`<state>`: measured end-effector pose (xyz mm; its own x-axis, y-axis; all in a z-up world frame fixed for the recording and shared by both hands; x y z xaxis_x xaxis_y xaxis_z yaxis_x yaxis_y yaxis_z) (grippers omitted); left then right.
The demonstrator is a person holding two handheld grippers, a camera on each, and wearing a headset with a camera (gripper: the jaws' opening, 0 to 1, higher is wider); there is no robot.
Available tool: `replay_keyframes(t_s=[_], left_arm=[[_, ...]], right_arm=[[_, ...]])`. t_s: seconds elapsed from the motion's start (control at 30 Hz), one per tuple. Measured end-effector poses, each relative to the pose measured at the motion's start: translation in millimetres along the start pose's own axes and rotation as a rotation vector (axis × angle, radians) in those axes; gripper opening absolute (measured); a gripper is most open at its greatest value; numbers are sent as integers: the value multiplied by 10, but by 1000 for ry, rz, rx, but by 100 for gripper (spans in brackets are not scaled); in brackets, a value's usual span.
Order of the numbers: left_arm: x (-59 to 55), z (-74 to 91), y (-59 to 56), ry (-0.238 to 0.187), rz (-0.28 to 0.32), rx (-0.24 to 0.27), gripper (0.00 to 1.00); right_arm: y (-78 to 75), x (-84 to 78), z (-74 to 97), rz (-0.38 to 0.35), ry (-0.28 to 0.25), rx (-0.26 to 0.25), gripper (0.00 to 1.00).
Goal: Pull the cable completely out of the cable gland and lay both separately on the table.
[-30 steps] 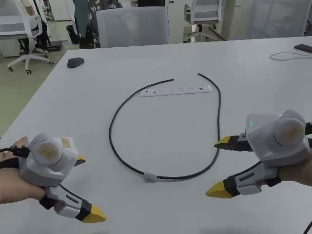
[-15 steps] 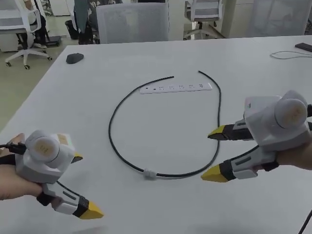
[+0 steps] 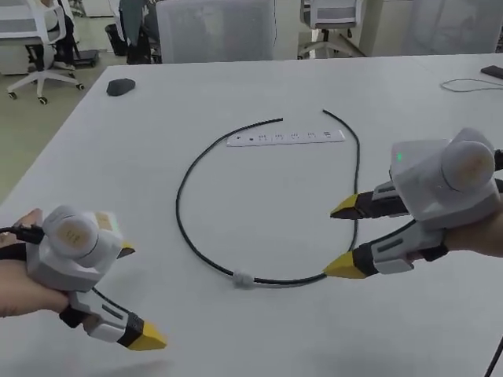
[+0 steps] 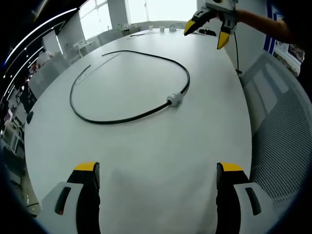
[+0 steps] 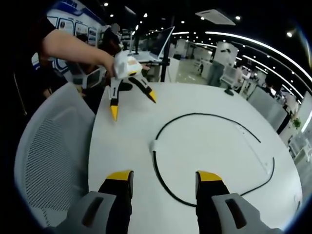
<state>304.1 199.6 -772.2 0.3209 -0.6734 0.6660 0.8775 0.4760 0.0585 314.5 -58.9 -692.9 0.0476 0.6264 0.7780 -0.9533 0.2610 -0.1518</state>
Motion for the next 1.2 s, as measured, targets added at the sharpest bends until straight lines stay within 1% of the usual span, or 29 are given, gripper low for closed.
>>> replay_keyframes(t_s=[0.07, 0.1, 0.17, 0.23, 0.27, 0.37, 0.43, 0.6, 0.7, 0.83, 0.87, 0.97, 1.07, 1.2], left_arm=[[8, -22, -6, -1, -1, -5, 100], [9, -36, -8, -2, -3, -6, 100], [5, -62, -6, -5, -5, -8, 100], [8, -87, -7, -7, -8, -12, 100], [12, -96, -9, -8, -9, -14, 100], [33, -120, -8, -16, -8, -13, 100], [46, -127, -18, -22, -7, -16, 100], [56, -137, -11, -22, -26, -15, 100], [57, -148, -9, -21, -25, -16, 100], [108, -167, -10, -35, -39, -12, 100], [140, -172, -19, -47, -42, -14, 100], [171, -174, -20, -60, -47, -13, 100], [185, -167, -15, -71, -41, -11, 100], [203, -144, -3, -101, -17, -11, 100]], right_arm=[[4, -37, -46, 14, 30, 4, 48], [3, -50, -84, 9, 42, 6, 49], [-29, -74, -131, 3, 55, 13, 49], [-31, -62, -169, -21, 56, 22, 53], [-30, -52, -181, -25, 53, 27, 53], [-50, -28, -233, -31, 47, 30, 51], [-60, -45, -264, -38, 55, 31, 50], [-64, -89, -304, -32, 80, 40, 49], [-50, -78, -344, -37, 84, 53, 47], [-24, -71, -438, -52, 98, 68, 42], [-19, -70, -475, -53, 104, 71, 41], [-16, -67, -557, -64, 113, 81, 40], [-8, -70, -630, -70, 124, 90, 37], [-1, -75, -735, -80, 137, 99, 34]])
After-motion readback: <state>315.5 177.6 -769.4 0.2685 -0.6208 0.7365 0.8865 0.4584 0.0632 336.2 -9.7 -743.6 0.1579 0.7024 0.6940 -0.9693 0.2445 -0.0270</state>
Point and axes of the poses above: the centre of the closed fingertips' face, and the gripper's own axes: z roughly backward along the fingers, y roughly to its left, x roughly out of its top, the point moved 4 cm from there along z, roughly backward along the fingers, and after that the axes turned 5 degrees about -y, right-handed, at the moved point
